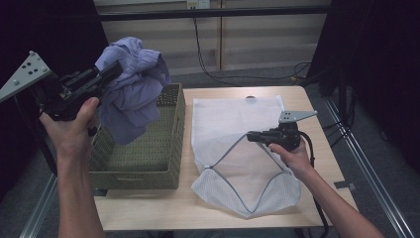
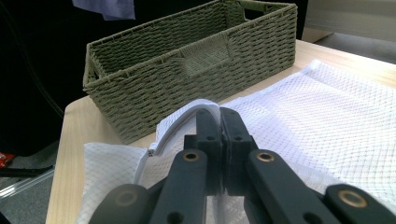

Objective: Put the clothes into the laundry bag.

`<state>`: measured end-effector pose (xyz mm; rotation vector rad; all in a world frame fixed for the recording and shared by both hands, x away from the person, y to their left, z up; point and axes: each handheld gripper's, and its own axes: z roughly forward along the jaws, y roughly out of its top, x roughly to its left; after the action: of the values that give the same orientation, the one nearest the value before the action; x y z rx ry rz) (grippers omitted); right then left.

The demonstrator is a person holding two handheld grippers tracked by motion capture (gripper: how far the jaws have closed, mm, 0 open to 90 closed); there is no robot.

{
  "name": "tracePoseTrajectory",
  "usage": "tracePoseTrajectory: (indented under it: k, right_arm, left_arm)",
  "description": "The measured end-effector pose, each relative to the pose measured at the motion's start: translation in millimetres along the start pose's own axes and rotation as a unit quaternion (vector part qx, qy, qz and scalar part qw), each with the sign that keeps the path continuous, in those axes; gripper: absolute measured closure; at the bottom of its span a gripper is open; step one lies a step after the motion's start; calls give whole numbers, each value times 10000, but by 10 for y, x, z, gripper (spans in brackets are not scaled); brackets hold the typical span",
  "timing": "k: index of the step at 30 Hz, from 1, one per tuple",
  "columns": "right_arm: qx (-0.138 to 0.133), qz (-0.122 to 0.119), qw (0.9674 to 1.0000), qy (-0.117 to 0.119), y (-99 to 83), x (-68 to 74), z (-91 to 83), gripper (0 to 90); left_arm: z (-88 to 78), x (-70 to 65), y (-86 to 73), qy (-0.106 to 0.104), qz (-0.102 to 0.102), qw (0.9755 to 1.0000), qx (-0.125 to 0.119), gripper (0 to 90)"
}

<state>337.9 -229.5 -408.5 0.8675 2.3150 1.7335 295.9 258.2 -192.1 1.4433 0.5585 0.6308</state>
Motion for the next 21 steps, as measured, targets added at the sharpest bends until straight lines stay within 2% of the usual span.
tracePoseTrajectory:
  k: [2, 4, 6, 8, 9, 15, 16, 18, 19, 20, 21]
  right_arm:
    - [1, 0, 10000, 19, -2, -1, -1, 884]
    - [13, 0, 10000, 20, -4, -3, 3, 884]
    - [24, 13, 10000, 14, -7, -5, 11, 884]
    - [31, 1, 10000, 31, -6, 4, 20, 884]
    - [29, -2, 10000, 31, -6, 5, 20, 884]
    - [43, -33, 10000, 32, -14, 1, 24, 884]
    - [57, -32, 10000, 28, -17, 0, 30, 884]
    - [61, -30, 10000, 37, -19, -1, 33, 884]
    - [61, -32, 10000, 41, -20, -1, 36, 884]
    - [60, -36, 10000, 41, -19, -1, 36, 884]
    - [60, -36, 10000, 41, -19, -1, 36, 884]
  left_arm:
    - [-10, -77, 17, -146, -21, 9999, -28, 808]
    - [7, -167, 41, -161, 27, 9999, 25, 808]
    - [38, -234, 61, -239, 154, 9996, 58, 808]
    - [53, -257, 65, -275, 133, 9995, -3, 808]
    - [72, -292, 68, -365, 144, 9992, -29, 808]
    - [172, -412, 68, -530, 234, 9983, -7, 808]
    - [213, -456, 79, -643, 257, 9976, -47, 808]
    - [234, -483, 87, -668, 258, 9974, -57, 809]
    - [259, -514, 96, -695, 193, 9974, -75, 809]
    - [297, -554, 116, -848, 177, 9962, -62, 809]
    - [297, -554, 116, -848, 177, 9962, -62, 809]
